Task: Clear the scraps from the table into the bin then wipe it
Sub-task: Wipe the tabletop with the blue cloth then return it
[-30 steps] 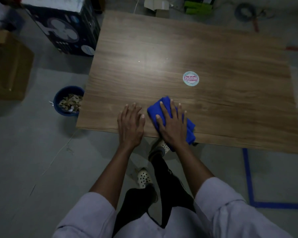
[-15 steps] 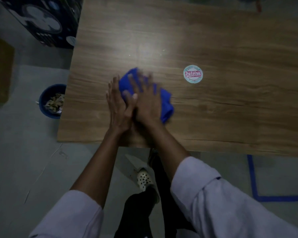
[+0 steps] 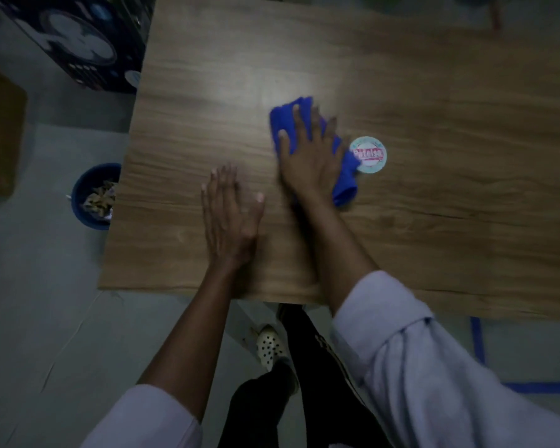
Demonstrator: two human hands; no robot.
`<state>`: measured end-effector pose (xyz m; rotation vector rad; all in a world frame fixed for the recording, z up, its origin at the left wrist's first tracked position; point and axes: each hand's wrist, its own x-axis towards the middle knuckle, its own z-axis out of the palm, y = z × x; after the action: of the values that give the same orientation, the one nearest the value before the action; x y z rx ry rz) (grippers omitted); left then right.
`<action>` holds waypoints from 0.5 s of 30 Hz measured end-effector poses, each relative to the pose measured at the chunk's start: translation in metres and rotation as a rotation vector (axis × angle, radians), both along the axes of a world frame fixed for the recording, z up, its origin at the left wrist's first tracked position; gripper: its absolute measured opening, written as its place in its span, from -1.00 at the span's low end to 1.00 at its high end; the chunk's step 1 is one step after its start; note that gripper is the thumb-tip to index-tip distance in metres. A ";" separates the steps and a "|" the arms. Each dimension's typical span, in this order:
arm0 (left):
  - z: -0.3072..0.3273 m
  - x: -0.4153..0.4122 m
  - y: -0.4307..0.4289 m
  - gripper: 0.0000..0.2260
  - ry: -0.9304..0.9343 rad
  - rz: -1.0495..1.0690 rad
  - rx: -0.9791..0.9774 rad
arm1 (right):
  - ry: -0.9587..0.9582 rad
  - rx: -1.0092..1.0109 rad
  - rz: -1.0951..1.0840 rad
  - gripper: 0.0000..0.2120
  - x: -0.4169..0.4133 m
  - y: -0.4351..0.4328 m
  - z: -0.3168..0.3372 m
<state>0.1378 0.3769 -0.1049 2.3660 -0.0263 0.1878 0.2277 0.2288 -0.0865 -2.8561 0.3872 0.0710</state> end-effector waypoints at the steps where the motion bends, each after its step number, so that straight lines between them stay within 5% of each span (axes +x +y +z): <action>1: 0.003 0.016 -0.003 -0.31 0.037 0.056 -0.069 | -0.013 -0.024 0.080 -0.41 -0.003 0.020 -0.003; 5: 0.009 0.091 0.007 -0.28 0.098 0.044 -0.091 | -0.037 0.002 0.456 -0.38 -0.055 0.054 -0.008; 15: -0.003 0.101 0.012 -0.39 0.021 -0.023 0.088 | -0.008 0.010 -0.071 -0.47 0.069 -0.071 -0.002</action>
<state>0.2388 0.3886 -0.1075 2.4540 -0.0526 0.1529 0.2970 0.1573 -0.0888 -2.8284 0.4850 0.0486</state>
